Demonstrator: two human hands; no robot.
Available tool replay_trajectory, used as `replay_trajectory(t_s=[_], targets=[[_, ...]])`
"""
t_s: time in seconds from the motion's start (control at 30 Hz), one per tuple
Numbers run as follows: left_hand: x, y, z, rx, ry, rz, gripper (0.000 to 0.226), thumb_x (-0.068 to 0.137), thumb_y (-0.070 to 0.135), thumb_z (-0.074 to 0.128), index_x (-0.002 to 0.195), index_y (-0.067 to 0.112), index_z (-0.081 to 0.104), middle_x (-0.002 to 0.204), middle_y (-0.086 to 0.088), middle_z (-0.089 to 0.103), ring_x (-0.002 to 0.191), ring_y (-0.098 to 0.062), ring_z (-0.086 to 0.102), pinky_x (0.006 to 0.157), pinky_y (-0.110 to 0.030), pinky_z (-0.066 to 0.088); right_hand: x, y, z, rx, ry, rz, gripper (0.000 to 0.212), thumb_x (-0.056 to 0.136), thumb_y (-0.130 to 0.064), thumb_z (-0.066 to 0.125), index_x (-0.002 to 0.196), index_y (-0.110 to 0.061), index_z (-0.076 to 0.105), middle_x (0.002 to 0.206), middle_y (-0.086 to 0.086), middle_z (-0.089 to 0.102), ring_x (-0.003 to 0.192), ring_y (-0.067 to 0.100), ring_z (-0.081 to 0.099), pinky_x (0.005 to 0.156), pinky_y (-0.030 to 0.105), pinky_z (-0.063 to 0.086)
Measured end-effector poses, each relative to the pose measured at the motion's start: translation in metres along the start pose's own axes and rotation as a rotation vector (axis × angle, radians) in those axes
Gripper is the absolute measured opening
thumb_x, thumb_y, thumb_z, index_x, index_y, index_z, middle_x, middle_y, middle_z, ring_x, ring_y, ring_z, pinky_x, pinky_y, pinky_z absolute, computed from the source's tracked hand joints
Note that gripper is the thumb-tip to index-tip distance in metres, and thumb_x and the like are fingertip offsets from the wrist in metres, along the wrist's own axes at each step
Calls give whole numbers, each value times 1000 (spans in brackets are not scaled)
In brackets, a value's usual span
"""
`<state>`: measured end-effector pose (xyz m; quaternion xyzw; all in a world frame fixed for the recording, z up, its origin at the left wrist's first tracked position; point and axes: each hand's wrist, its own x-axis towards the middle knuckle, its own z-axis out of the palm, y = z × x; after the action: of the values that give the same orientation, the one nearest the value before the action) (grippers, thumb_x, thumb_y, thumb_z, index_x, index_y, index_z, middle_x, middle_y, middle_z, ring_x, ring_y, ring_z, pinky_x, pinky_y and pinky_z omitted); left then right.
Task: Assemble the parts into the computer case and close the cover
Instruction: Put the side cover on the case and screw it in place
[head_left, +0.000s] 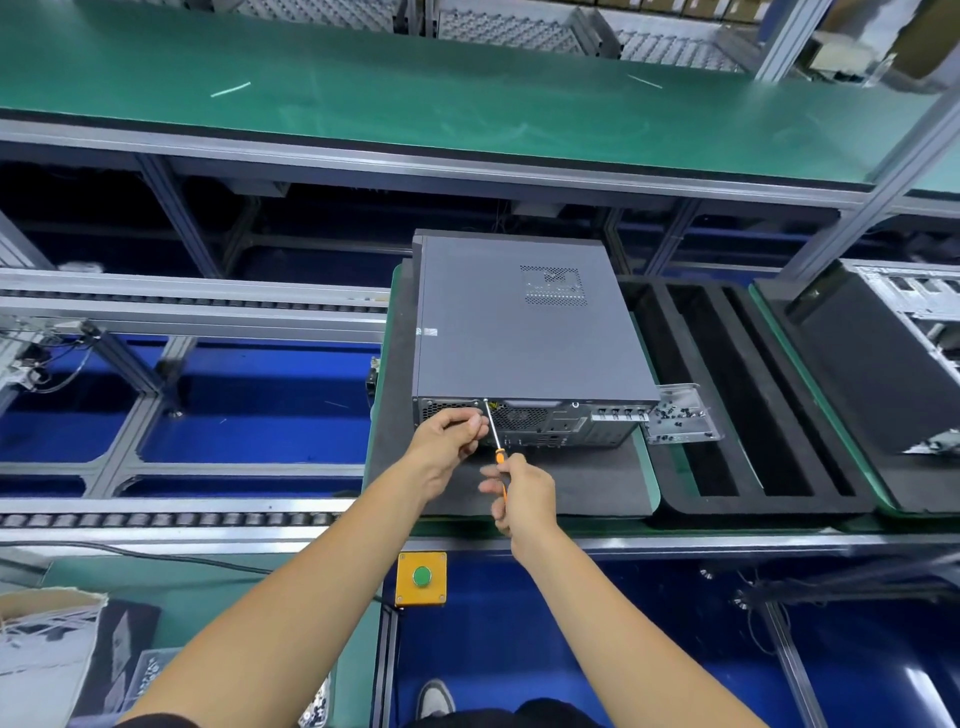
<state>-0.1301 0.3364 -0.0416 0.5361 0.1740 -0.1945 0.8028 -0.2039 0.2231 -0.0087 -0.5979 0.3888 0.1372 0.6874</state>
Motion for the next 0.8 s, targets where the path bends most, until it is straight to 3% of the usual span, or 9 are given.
replay_trajectory(t_s=[0.1,0.2,0.4,0.57,0.67,0.8], targets=[[1,-1,2,-23,48,-7,10,97,6,64,104,10,69,96,-6,75,87,-12,69,75,-23,54,1,5,0,-34,15,-105,20,96,-16,58,79,-6,60,64,5,51,39,11,31,39,21,22],[2,0,2,-60,58,-34,13,97,8,65,108,9,72,94,-4,76,82,-9,69,72,-21,54,2,5,-3,-32,28,-119,15,96,-15,62,83,-7,61,59,5,60,39,12,39,38,22,27],[1,3,7,-101,52,-70,16,97,10,64,111,8,71,96,-4,77,82,-8,71,69,-19,53,-3,-2,-2,69,-101,31,8,96,-15,60,93,-8,60,58,9,66,39,14,46,36,20,27],[0,1,8,-101,54,-83,16,97,13,65,110,10,74,99,-4,78,82,-7,70,70,-21,53,-7,-4,-7,149,-197,142,15,98,-18,58,85,-10,58,59,4,60,39,10,42,33,18,26],[-1,1,13,-109,47,-67,16,99,13,62,109,8,73,98,-4,78,83,-8,70,67,-20,53,-6,-6,-13,69,-173,53,4,93,-10,55,89,-11,56,58,4,53,39,12,36,35,21,23],[-4,5,22,-156,48,-46,13,98,12,63,108,7,69,98,-5,78,88,-12,75,64,-18,55,-5,-9,-24,-33,-141,-87,12,90,-3,53,80,-10,53,56,6,46,35,11,31,36,19,20]])
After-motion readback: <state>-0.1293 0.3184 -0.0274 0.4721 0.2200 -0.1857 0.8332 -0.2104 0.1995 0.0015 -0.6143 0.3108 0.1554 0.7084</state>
